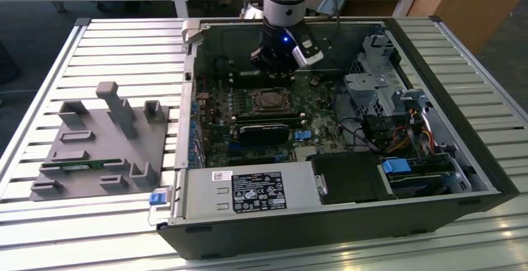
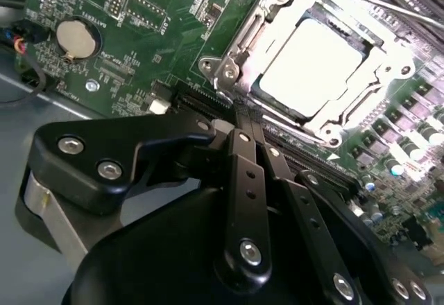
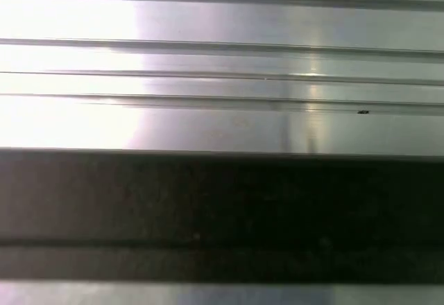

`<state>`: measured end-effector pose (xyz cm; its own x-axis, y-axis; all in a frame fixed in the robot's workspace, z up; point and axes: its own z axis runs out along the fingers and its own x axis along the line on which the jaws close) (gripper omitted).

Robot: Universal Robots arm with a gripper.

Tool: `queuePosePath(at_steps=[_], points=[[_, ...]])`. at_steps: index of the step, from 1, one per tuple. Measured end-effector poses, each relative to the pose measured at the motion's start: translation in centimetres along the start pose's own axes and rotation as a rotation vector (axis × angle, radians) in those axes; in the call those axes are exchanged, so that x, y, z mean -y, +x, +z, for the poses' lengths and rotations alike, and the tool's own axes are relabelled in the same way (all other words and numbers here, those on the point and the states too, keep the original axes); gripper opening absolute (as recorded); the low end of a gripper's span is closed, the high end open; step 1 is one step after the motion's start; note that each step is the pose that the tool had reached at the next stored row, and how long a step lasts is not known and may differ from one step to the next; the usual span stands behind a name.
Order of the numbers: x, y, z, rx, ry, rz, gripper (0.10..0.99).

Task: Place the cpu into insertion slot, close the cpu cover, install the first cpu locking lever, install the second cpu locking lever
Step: 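Install the first cpu locking lever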

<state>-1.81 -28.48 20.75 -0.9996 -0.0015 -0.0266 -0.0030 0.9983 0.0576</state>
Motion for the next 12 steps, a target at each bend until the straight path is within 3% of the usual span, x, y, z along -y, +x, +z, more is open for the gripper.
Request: queuePosePath(at_steps=[12], points=[[0.44, -0.03, -0.05, -0.0001, -0.002, 0.000, 0.106]])
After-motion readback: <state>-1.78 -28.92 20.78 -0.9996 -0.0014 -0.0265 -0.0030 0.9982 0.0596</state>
